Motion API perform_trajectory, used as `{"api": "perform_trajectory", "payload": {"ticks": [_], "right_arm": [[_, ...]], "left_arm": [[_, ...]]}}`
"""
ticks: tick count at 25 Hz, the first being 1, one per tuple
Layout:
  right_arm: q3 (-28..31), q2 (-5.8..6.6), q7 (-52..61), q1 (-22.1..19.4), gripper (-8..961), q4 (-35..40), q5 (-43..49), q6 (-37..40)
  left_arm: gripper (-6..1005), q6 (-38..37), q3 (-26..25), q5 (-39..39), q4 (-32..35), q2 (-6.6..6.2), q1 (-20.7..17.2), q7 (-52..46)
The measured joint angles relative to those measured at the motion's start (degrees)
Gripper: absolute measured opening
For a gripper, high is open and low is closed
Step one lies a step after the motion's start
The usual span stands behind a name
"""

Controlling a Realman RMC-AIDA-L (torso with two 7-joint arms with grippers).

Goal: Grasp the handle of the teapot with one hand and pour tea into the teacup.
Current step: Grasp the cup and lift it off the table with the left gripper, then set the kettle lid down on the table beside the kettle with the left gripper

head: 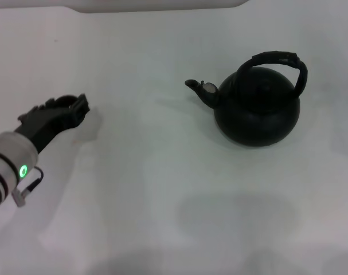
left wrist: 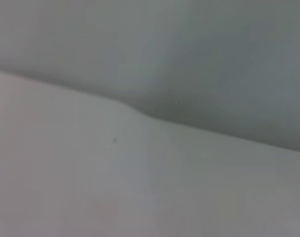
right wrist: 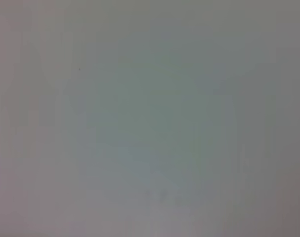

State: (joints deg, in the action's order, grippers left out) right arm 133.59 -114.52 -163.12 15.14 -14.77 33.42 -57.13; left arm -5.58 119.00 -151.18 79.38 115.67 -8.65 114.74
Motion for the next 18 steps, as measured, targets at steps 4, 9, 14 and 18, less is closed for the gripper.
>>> {"api": "perform_trajectory", "payload": {"ticks": [4, 9, 14, 18], "right_arm": [[0.00, 0.00, 0.00, 0.22, 829, -0.02, -0.03, -0.01], [-0.01, 0.00, 0.00, 0.35, 828, -0.09, -0.04, -0.03], [0.00, -0.01, 0.00, 0.42, 828, -0.23, -0.03, -0.08], [0.00, -0.14, 0.00, 0.52, 829, -0.27, -0.02, -0.14]], "left_arm": [[667, 0.05, 1.70, -1.98, 0.06, -3.07, 4.35, 0.13], [667, 0.10, 6.84, -10.24, -3.79, -9.05, 15.18, 0.07], [665, 3.70, 11.63, -15.69, -10.08, -12.46, 23.75, 0.10], [664, 15.80, 11.14, -15.84, -18.43, -12.13, 26.58, -0.24]]}}
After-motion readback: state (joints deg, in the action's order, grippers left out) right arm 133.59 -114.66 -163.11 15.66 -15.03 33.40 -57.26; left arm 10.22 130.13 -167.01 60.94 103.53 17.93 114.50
